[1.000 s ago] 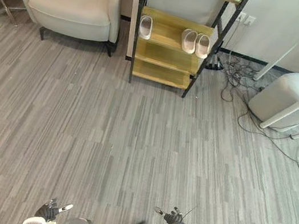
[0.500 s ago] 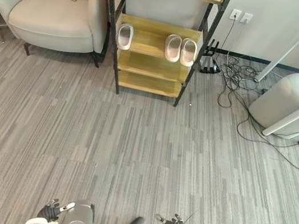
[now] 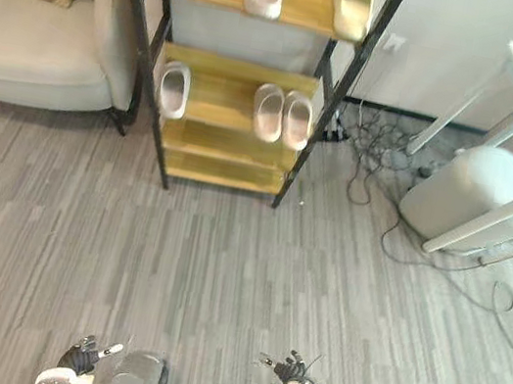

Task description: Organize the slippers on the shoe rack

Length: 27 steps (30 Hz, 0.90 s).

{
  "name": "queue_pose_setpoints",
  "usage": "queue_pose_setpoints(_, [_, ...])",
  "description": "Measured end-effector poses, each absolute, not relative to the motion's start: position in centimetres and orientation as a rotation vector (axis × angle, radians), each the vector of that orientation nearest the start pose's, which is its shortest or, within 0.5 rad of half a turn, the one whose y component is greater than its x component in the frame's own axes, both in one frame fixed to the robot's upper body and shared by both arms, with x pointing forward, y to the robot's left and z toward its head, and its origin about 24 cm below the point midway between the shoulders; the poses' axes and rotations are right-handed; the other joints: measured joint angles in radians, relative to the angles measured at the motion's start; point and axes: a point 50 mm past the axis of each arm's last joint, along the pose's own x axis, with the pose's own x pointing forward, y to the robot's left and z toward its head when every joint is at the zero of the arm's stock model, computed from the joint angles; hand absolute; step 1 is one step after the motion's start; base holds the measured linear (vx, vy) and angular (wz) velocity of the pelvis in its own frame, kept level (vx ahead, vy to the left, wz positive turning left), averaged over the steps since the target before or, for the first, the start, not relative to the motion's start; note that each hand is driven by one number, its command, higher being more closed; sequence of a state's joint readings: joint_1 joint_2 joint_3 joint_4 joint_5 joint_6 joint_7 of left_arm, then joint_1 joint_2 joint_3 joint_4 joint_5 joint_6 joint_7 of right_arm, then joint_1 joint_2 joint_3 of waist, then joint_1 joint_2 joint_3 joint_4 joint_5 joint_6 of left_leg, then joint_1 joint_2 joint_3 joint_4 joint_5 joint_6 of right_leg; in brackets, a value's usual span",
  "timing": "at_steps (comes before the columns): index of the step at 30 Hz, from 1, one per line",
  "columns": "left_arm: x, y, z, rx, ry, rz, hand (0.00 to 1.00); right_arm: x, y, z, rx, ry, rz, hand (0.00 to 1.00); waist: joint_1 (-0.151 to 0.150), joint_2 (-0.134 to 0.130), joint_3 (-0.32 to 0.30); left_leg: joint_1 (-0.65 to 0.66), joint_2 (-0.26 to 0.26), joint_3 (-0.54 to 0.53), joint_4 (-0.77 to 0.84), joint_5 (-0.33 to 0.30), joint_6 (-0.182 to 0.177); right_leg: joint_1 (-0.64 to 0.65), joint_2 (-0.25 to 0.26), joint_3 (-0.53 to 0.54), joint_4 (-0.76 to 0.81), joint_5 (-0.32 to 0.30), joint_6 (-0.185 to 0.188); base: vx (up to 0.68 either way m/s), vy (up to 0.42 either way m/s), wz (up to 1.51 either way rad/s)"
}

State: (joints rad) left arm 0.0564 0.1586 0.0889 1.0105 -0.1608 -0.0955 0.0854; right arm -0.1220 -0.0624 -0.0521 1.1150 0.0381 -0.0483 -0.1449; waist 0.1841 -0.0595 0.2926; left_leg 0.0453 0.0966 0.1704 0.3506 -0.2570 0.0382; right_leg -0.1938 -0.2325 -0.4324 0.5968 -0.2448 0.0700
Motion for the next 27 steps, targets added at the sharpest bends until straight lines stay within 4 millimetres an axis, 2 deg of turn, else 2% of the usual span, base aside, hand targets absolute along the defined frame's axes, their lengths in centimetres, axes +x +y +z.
queue_pose_setpoints(1, [11.9, 22.9, -14.5, 0.005, 0.946, 0.336, 0.00, 16.6, -18.2, -14.2, -0.076, 0.943, -0.204, 0.00, -0.001, 0.000, 0.000, 0.002, 0.002, -0.001, -0.003, 0.000, 0.000, -0.003, 0.004, 0.002, -0.024, 0.004, -0.002, 0.33, -0.109, 0.14])
queue_pose_setpoints(2, [11.9, 22.8, -14.5, 0.005, 0.944, 0.335, 0.00, 17.1, -18.1, -14.0, -0.075, 0.930, -0.193, 0.00, -0.008, 0.001, 0.000, 0.015, 0.010, -0.014, -0.027, -0.001, -0.015, -0.033, 0.041, 0.023, -0.225, 0.073, 0.000, 0.45, -0.180, 0.32])
queue_pose_setpoints(3, [11.7, 22.9, -14.6, 0.005, 0.950, 0.338, 0.00, 16.7, -18.1, -14.2, -0.077, 0.941, -0.188, 0.00, -0.012, 0.001, 0.001, 0.041, 0.010, -0.030, -0.037, -0.022, -0.068, -0.035, 0.071, 0.067, -0.394, 0.206, 0.003, 0.39, -0.157, 0.36])
queue_pose_setpoints(4, [11.6, 22.9, -14.6, 0.006, 0.952, 0.339, 0.00, 16.5, -18.1, -14.3, -0.077, 0.946, -0.188, 0.00, -0.012, -0.003, -0.001, 0.046, 0.008, -0.036, -0.037, -0.029, -0.081, -0.034, 0.072, 0.076, -0.405, 0.229, -0.002, 0.41, -0.204, 0.47])
queue_pose_setpoints(5, [11.4, 23.0, -14.6, 0.008, 0.957, 0.343, 0.00, 15.9, -18.1, -14.5, -0.081, 0.964, -0.184, 0.00, -0.014, -0.015, -0.008, 0.061, 0.000, -0.057, -0.035, -0.051, -0.111, -0.030, 0.074, 0.117, -0.395, 0.330, -0.044, 0.33, -0.188, 0.52])
queue_pose_setpoints(6, [11.5, 22.2, -14.8, -0.015, 0.957, 0.339, 0.00, 15.4, -18.8, -14.7, -0.096, 0.979, -0.196, 0.00, -0.019, 0.030, -0.018, 0.067, 0.030, -0.092, -0.031, -0.059, -0.119, -0.035, 0.085, 0.093, -0.331, 0.284, -0.053, 0.41, -0.220, 0.66])
queue_pose_setpoints(7, [11.5, 21.9, -14.8, -0.024, 0.955, 0.334, 0.00, 15.3, -19.1, -14.6, -0.100, 0.979, -0.201, 0.00, -0.021, 0.044, -0.027, 0.054, 0.040, -0.109, -0.004, -0.059, -0.119, -0.039, 0.092, 0.077, -0.324, 0.244, -0.056, 0.42, -0.212, 0.59])
queue_pose_setpoints(8, [11.6, 21.5, -14.9, -0.034, 0.953, 0.330, 0.00, 15.2, -19.6, -14.6, -0.109, 0.983, -0.212, 0.00, -0.029, 0.066, -0.034, -0.002, 0.064, -0.133, 0.090, -0.057, -0.120, -0.031, 0.101, 0.048, -0.320, 0.221, -0.064, 0.39, -0.218, 0.58])
queue_pose_setpoints(9, [11.7, 21.0, -15.0, -0.049, 0.955, 0.326, 0.00, 15.1, -20.2, -14.6, -0.119, 0.982, -0.225, 0.00, -0.029, 0.097, -0.037, -0.099, 0.107, -0.142, 0.285, -0.017, -0.129, 0.005, 0.124, 0.007, -0.335, 0.197, -0.071, 0.47, -0.268, 0.51])
queue_pose_setpoints(10, [11.7, 20.9, -15.0, -0.049, 0.954, 0.325, 0.00, 15.0, -20.3, -14.6, -0.121, 0.985, -0.227, 0.00, -0.029, 0.104, -0.033, -0.124, 0.126, -0.132, 0.356, 0.017, -0.123, 0.030, 0.133, -0.003, -0.344, 0.191, -0.079, 0.36, -0.212, 0.50])
queue_pose_setpoints(11, [11.6, 21.0, -15.0, -0.049, 0.958, 0.325, 0.00, 14.7, -20.2, -14.7, -0.123, 0.995, -0.223, 0.00, -0.027, 0.106, -0.029, -0.168, 0.166, -0.098, 0.466, 0.085, -0.106, 0.086, 0.146, -0.012, -0.370, 0.179, -0.090, 0.42, -0.215, 0.38])
queue_pose_setpoints(12, [11.5, 21.2, -15.0, -0.043, 0.959, 0.329, 0.00, 14.6, -19.8, -14.8, -0.115, 0.996, -0.220, 0.00, -0.021, 0.093, -0.020, -0.209, 0.207, -0.035, 0.587, 0.066, -0.072, 0.160, 0.151, -0.029, -0.403, 0.154, -0.100, 0.33, -0.161, 0.32])
queue_pose_setpoints(14, [11.6, 21.5, -14.9, -0.036, 0.954, 0.328, 0.00, 14.8, -20.0, -14.7, -0.118, 0.991, -0.224, 0.00, -0.021, 0.084, -0.017, -0.265, 0.205, 0.009, 0.628, 0.024, -0.072, 0.207, 0.151, -0.031, -0.438, 0.144, -0.096, 0.27, -0.116, 0.22])
queue_pose_setpoints(15, [11.8, 21.4, -14.9, -0.039, 0.949, 0.327, 0.00, 15.0, -20.2, -14.6, -0.122, 0.986, -0.229, 0.00, -0.020, 0.082, -0.017, -0.300, 0.199, 0.035, 0.597, 0.000, -0.082, 0.233, 0.150, -0.040, -0.464, 0.148, -0.090, 0.34, -0.029, 0.14])
queue_pose_setpoints(16, [11.9, 21.4, -14.8, -0.039, 0.943, 0.328, 0.00, 15.6, -20.2, -14.4, -0.124, 0.969, -0.238, 0.00, -0.019, 0.074, -0.011, -0.348, 0.164, 0.056, 0.436, -0.014, -0.091, 0.255, 0.142, -0.051, -0.487, 0.156, -0.077, 0.35, 0.024, 0.05])
queue_pose_setpoints(17, [11.9, 21.5, -14.8, -0.038, 0.942, 0.329, 0.00, 15.8, -20.2, -14.3, -0.120, 0.966, -0.240, 0.00, -0.019, 0.073, -0.010, -0.353, 0.156, 0.059, 0.398, -0.014, -0.093, 0.258, 0.141, -0.052, -0.490, 0.157, -0.075, 0.30, 0.085, 0.03])
queue_pose_setpoints(18, [12.2, 21.7, -14.6, -0.031, 0.935, 0.328, 0.00, 16.2, -20.1, -14.2, -0.104, 0.955, -0.254, 0.00, -0.018, 0.062, -0.004, -0.359, 0.123, 0.071, 0.242, 0.008, -0.097, 0.269, 0.127, -0.055, -0.501, 0.156, -0.057, 0.24, 0.141, 0.06])
queue_pose_setpoints(19, [12.3, 21.8, -14.6, -0.028, 0.934, 0.328, 0.00, 16.2, -20.1, -14.1, -0.094, 0.952, -0.268, 0.00, -0.018, 0.062, -0.004, -0.352, 0.084, 0.068, 0.029, 0.099, -0.106, 0.281, 0.114, -0.060, -0.502, 0.145, -0.029, 0.31, 0.222, 0.08])
queue_pose_setpoints(20, [12.2, 21.6, -14.7, -0.033, 0.937, 0.326, 0.00, 16.2, -20.5, -14.1, -0.097, 0.951, -0.277, 0.00, -0.017, 0.067, -0.005, -0.340, 0.077, 0.067, -0.087, 0.209, -0.107, 0.291, 0.118, -0.061, -0.500, 0.132, 0.000, 0.38, 0.278, 0.13])
queue_pose_setpoints(21, [12.2, 22.1, -14.6, -0.022, 0.940, 0.329, 0.00, 16.2, -19.5, -14.2, -0.079, 0.954, -0.262, 0.00, -0.010, 0.033, -0.004, -0.309, 0.043, 0.081, -0.129, 0.293, -0.060, 0.318, 0.101, -0.054, -0.512, 0.128, 0.028, 0.33, 0.222, 0.18])
queue_pose_setpoints(22, [12.2, 22.5, -14.5, -0.011, 0.935, 0.334, 0.00, 16.2, -19.0, -14.3, -0.066, 0.952, -0.255, 0.00, -0.010, 0.013, -0.009, -0.307, 0.025, 0.080, -0.141, 0.291, -0.058, 0.321, 0.091, -0.060, -0.523, 0.129, 0.031, 0.34, 0.155, 0.28])
queue_pose_setpoints(23, [12.9, 23.2, -14.1, 0.007, 0.917, 0.338, 0.00, 16.5, -18.2, -14.3, -0.047, 0.944, -0.244, 0.00, -0.004, -0.028, -0.005, -0.310, -0.003, 0.081, -0.131, 0.267, -0.043, 0.336, 0.067, -0.066, -0.541, 0.124, 0.043, 0.26, 0.083, 0.27])
queue_pose_setpoints(24, [13.2, 23.2, -14.0, 0.009, 0.911, 0.338, 0.00, 16.6, -18.0, -14.2, -0.043, 0.939, -0.241, 0.00, 0.002, -0.041, -0.002, -0.314, -0.012, 0.081, -0.104, 0.245, -0.037, 0.346, 0.056, -0.068, -0.544, 0.124, 0.052, 0.38, 0.138, 0.26])
queue_pose_setpoints(25, [13.3, 23.4, -14.0, 0.012, 0.908, 0.338, 0.00, 16.7, -17.9, -14.2, -0.041, 0.936, -0.241, 0.00, 0.007, -0.043, -0.003, -0.315, -0.021, 0.075, -0.040, 0.184, -0.019, 0.366, 0.037, -0.070, -0.511, 0.128, 0.082, 0.29, 0.134, 0.14])
queue_pose_setpoints(26, [13.2, 23.2, -14.0, 0.007, 0.911, 0.336, 0.00, 16.7, -18.0, -14.2, -0.041, 0.937, -0.243, 0.00, 0.006, -0.036, -0.003, -0.309, -0.017, 0.073, -0.021, 0.153, -0.019, 0.363, 0.025, -0.068, -0.466, 0.119, 0.095, 0.28, 0.167, 0.05])
queue_pose_setpoints(27, [12.9, 23.0, -14.2, 0.003, 0.920, 0.336, 0.00, 16.7, -18.0, -14.2, -0.040, 0.936, -0.241, 0.00, 0.007, -0.028, -0.005, -0.285, -0.018, 0.071, -0.003, 0.112, -0.022, 0.335, -0.007, -0.053, -0.339, 0.105, 0.114, 0.18, 0.171, -0.04])
